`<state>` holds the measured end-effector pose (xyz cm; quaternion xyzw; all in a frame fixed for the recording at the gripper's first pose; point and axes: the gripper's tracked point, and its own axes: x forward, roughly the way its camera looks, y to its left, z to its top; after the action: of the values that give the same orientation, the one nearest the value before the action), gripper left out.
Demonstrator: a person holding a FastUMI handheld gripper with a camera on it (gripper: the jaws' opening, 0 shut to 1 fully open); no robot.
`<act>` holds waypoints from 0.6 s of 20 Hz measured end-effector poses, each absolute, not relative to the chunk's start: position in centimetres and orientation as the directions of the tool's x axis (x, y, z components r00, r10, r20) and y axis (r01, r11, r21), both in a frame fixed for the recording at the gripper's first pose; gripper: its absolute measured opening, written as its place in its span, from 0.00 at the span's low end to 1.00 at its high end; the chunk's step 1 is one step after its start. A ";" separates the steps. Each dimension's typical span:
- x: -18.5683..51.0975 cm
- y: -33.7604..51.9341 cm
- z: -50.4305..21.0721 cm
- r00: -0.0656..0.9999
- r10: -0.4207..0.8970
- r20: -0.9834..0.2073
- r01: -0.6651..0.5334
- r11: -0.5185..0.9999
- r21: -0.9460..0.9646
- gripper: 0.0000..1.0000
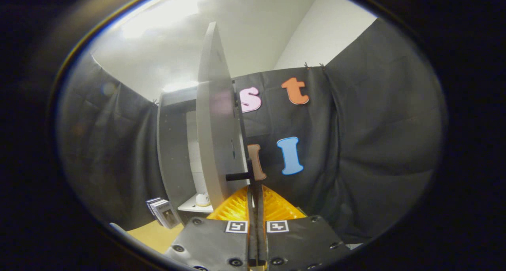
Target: Open the shoe cabinet door, grab the shoes and put them into the shoe cabinet, then close the shoe cabinet door.
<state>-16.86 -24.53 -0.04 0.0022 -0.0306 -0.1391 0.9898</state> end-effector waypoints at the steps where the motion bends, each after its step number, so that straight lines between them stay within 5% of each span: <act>1: -17.3 -25.2 0.0 0.952 -0.301 0.061 0.302 0.953 0.008 0.03; 12: -21.6 -18.8 -2.2 0.876 -0.477 0.074 0.480 0.876 -0.038 0.02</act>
<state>-21.65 -18.81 -2.20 -0.0273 -0.0310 -0.2470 0.9681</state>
